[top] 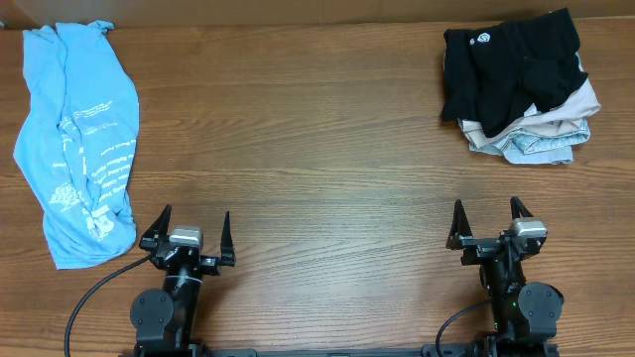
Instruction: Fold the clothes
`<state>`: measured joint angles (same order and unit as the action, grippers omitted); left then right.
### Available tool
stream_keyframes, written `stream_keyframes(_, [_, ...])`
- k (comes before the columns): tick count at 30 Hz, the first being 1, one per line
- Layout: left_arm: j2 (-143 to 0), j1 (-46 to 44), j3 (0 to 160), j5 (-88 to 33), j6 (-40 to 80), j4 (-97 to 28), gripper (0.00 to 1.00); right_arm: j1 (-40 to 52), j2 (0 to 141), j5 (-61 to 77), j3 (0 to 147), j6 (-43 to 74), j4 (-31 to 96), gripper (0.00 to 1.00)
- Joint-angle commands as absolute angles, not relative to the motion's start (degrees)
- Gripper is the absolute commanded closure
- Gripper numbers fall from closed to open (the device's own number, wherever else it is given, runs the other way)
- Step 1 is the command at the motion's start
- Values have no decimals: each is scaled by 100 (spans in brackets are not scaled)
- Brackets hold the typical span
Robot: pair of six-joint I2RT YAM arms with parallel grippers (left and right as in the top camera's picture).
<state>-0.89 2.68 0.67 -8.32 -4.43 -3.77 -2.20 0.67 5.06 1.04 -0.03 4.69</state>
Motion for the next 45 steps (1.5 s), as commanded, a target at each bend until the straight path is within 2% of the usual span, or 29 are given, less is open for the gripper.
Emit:
stream_keyframes(1, [-25,298,27,-856,-366,-360,0,-193,21,454,45,-43,443,0])
stream_keyframes(45, [-25,301,27,-838,-386,-357,0,-193,21,261,47,-43,454,0])
